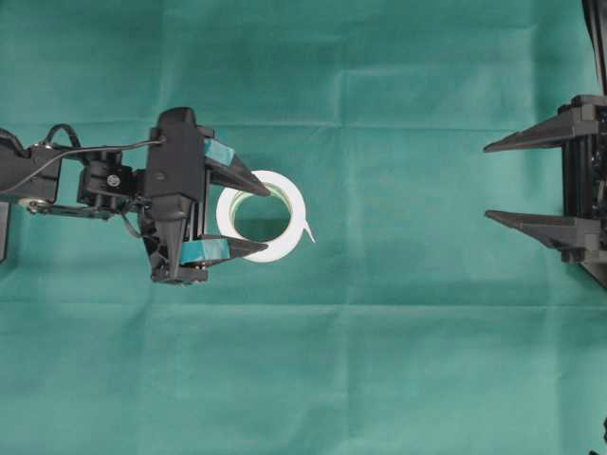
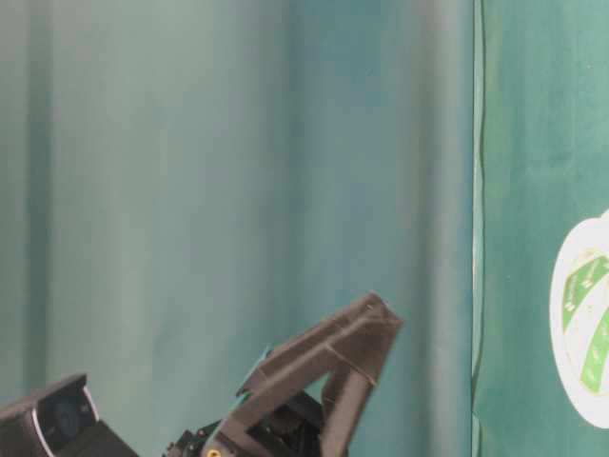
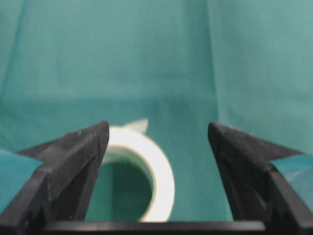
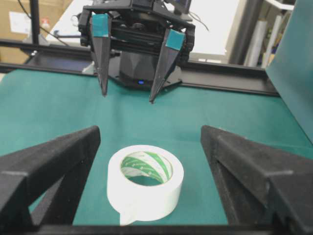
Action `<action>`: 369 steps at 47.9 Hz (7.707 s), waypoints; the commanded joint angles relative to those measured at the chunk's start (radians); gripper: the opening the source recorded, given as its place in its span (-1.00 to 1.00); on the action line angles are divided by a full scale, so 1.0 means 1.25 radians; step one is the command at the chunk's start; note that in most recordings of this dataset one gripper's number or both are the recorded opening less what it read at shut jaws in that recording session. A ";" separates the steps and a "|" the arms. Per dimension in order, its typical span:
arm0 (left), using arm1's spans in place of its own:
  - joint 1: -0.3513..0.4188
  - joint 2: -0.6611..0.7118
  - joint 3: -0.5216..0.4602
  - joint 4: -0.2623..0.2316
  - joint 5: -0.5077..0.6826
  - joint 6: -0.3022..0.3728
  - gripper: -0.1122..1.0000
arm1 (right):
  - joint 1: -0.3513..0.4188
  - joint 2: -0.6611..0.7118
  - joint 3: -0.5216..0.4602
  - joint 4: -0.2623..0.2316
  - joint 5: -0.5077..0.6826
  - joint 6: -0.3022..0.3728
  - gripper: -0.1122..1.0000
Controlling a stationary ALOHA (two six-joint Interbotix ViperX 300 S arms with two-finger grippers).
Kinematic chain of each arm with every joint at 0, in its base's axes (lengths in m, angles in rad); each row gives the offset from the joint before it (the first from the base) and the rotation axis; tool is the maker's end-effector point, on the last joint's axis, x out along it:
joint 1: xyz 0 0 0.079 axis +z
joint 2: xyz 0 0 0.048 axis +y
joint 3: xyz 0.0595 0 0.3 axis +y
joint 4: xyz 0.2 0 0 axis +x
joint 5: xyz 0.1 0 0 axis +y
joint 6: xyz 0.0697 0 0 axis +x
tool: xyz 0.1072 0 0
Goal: Peel off the duct tape with your right arm.
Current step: 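Move the left gripper to the white tape roll and straddle its wall, then close the left gripper on the roll wall and lift it upright, then move the right gripper toward the roll's loose tape end, then close the right gripper on the loose tape end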
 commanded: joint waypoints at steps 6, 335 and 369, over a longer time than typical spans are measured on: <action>-0.007 -0.006 -0.058 -0.001 0.139 -0.002 0.72 | -0.001 0.006 -0.005 -0.002 -0.009 0.000 0.49; -0.025 0.217 -0.504 0.009 0.644 0.026 -0.44 | -0.002 0.512 -0.256 -0.002 -0.079 0.048 -0.91; -0.028 0.217 -0.493 0.010 0.645 0.025 -0.44 | -0.001 0.512 -0.250 0.000 -0.077 0.048 -0.96</action>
